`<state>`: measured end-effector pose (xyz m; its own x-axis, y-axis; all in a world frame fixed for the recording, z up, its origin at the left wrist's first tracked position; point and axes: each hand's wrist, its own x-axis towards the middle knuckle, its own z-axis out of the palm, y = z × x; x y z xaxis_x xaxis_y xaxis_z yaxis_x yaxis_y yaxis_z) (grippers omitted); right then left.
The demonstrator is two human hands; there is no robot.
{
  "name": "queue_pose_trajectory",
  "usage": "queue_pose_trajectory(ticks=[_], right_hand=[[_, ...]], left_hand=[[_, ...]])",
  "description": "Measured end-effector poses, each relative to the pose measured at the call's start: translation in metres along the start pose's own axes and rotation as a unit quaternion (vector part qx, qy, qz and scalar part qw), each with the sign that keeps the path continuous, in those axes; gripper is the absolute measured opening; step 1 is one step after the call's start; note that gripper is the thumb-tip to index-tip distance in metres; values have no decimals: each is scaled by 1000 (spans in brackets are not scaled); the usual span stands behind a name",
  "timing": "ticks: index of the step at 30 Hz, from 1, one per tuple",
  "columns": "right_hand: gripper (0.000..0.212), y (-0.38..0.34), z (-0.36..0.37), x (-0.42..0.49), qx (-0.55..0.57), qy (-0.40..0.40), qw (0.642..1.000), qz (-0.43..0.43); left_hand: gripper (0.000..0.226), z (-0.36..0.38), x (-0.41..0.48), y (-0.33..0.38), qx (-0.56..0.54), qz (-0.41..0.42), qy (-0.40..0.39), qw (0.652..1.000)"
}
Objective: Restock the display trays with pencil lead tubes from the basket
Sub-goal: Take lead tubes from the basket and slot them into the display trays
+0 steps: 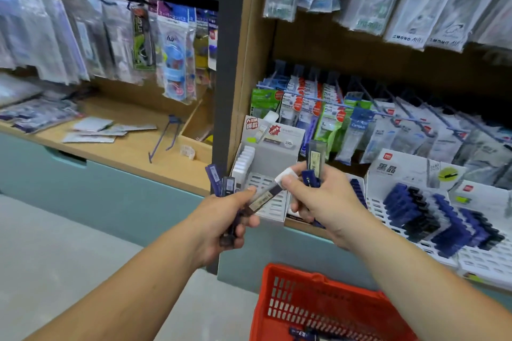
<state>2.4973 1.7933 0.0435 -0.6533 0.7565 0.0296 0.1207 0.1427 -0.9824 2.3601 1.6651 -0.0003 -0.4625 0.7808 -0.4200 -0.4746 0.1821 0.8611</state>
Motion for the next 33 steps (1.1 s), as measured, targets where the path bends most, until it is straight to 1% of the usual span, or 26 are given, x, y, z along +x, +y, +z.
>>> queue_pose_trajectory(ticks=[2, 5, 8, 11, 12, 15, 17, 19, 20, 22, 23, 25, 27, 31, 33], right_hand=[[17, -1, 6, 9, -10, 1, 1000, 19], [14, 0, 15, 22, 13, -13, 999, 39], [12, 4, 25, 37, 4, -14, 999, 28], [8, 13, 37, 51, -37, -11, 999, 14], [8, 16, 40, 56, -32, -18, 999, 22], [11, 17, 46, 69, 66, -56, 994, 72], [15, 17, 47, 79, 89, -73, 990, 81], [16, 18, 47, 85, 62, -81, 992, 69], [16, 19, 46, 87, 27, -77, 995, 60], [18, 20, 45, 89, -42, -52, 997, 36], [19, 20, 44, 89, -59, -39, 997, 25], [18, 19, 43, 89, -73, -32, 997, 6], [16, 17, 45, 87, -97, -36, 994, -21], [18, 17, 50, 83, -133, -42, 988, -67], [19, 19, 52, 82, -147, -49, 985, -80]], left_hand=[[30, -8, 1, -1, -17, 11, 10, 1000], [29, -15, 2, 0, -41, 16, 20, 999], [34, -18, 9, 1, -38, 18, 57, 998], [36, -24, 20, 0, -66, 28, 100, 992], [33, -25, 23, 0, -77, 33, 109, 990], [19, -30, 31, -1, -89, 55, 125, 987], [14, -32, 36, -3, -78, 70, 146, 984], [11, -33, 40, -5, -58, 86, 170, 980], [11, -33, 42, -7, -47, 91, 181, 978], [13, -32, 45, -10, -32, 94, 199, 975], [16, -33, 46, -11, -27, 92, 203, 974], [26, -34, 47, -12, -8, 88, 203, 975], [30, -37, 48, -13, 12, 80, 203, 976], [22, -42, 43, -13, 53, 57, 212, 974], [23, -42, 39, -12, 59, 49, 214, 974]])
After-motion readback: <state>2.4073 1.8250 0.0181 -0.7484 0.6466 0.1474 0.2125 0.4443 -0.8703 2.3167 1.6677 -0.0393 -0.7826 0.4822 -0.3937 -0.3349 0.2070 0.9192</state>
